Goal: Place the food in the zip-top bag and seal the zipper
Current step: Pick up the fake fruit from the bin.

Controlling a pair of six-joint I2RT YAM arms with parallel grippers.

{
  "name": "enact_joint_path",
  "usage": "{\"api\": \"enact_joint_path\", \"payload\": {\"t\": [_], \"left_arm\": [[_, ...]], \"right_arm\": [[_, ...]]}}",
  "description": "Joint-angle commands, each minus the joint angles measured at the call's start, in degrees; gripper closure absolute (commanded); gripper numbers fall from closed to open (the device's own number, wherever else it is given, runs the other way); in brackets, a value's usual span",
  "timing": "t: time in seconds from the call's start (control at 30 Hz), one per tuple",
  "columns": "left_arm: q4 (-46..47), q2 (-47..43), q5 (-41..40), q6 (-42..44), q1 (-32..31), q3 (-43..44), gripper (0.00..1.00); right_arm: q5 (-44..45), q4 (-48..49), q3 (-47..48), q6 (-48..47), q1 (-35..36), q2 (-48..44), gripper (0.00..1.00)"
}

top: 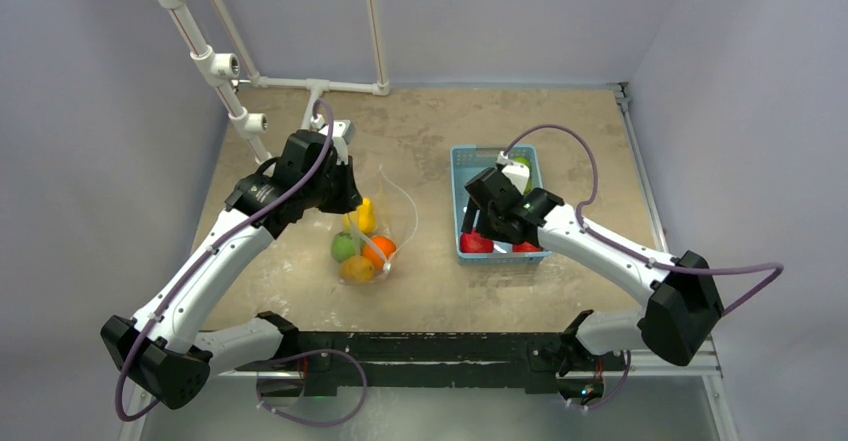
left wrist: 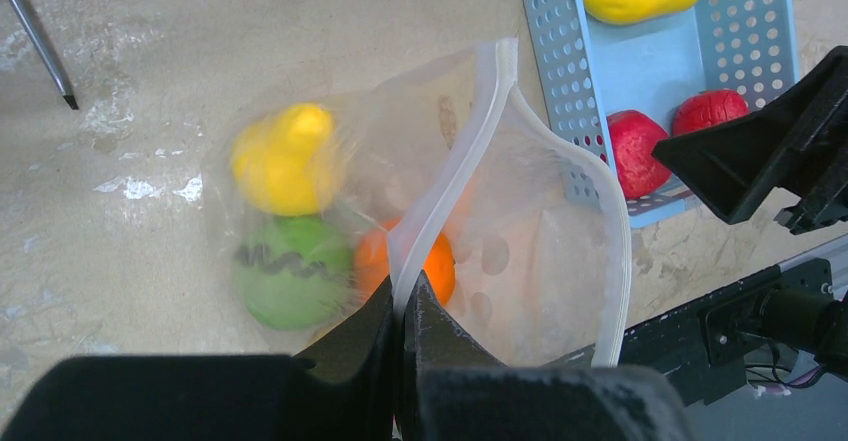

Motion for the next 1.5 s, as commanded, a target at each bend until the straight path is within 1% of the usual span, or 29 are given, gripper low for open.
{"api": "enact_joint_path", "payload": {"t": [0.0,0.17,0.4,0.7,0.8,0.83,0.9,1.03,1.1,1.3,1.47], "left_arm": [[2.3,-0.2,0.5,1.5,-0.1,0.8,1.0],[2.3,-0.4,0.4,1.7,-0.2,0.6,1.0],[2.3,-0.6,0.1,2.2,-0.2,0.3,1.0],[2.3,-0.3,-0.2,2.8,-0.2,0.3,1.0],[2.3,-0.1,-0.3,3.1,-0.1,0.4,1.0],[2.4,0.0,-0.4,3.2,-0.2,0.5,1.0],[2.4,0.1,-0.4,3.3,-0.1,0.6,1.0],[2.4,0.4,-0.5,3.4,-0.1,0.6,1.0],[2.5,0.4,-0.4,3.3,-0.1,0.6,1.0],[2.2,0.7,-0.3,3.1,-0.1,1.2,1.0],[1.9,0.8,-0.5,3.0,-0.1,1.7,1.0]], "right_arm": [[0.7,2.3,-1.0,1.4,-0.5,0.9,0.24],[-0.9,4.1,-2.1,0.5,-0.6,2.8,0.2],[-1.3,4.9,-2.6,0.4,-0.6,4.8,0.19],[-2.9,7.3,-4.9,0.5,-0.6,8.3,0.13],[-2.6,7.4,-5.1,1.0,-0.5,9.4,0.14],[-2.6,7.4,-5.0,1.1,-0.5,9.5,0.15],[-2.3,7.3,-4.7,1.1,-0.6,9.4,0.21],[-1.3,6.0,-2.9,1.3,-0.5,9.4,0.43],[-0.2,4.8,-1.6,1.6,-0.5,9.2,0.51],[1.8,1.9,3.7,1.8,-0.6,8.1,0.66],[4.2,-0.8,8.6,1.3,-0.5,7.3,0.73]]}}
